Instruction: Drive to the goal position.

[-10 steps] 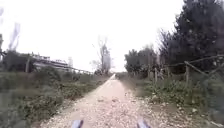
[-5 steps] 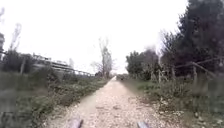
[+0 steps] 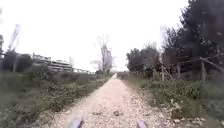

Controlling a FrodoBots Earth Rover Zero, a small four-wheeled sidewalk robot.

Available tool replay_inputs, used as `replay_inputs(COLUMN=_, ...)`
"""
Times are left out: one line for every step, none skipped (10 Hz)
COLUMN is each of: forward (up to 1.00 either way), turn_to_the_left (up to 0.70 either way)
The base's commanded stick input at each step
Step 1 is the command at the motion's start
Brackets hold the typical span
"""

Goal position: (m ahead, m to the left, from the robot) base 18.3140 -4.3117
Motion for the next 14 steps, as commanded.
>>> replay_inputs(forward=0.70, turn_to_the_left=0.00)
replay_inputs(forward=0.70, turn_to_the_left=0.00)
replay_inputs(forward=0.70, turn_to_the_left=0.00)
replay_inputs(forward=0.70, turn_to_the_left=0.00)
replay_inputs(forward=0.70, turn_to_the_left=-0.12)
replay_inputs(forward=0.70, turn_to_the_left=-0.32)
replay_inputs(forward=0.70, turn_to_the_left=-0.35)
replay_inputs(forward=0.70, turn_to_the_left=-0.21)
replay_inputs(forward=0.70, turn_to_the_left=-0.04)
replay_inputs(forward=0.70, turn_to_the_left=0.00)
replay_inputs(forward=0.70, turn_to_the_left=0.00)
replay_inputs(forward=0.70, turn_to_the_left=0.00)
replay_inputs(forward=0.70, turn_to_the_left=0.00)
replay_inputs(forward=0.70, turn_to_the_left=0.00)
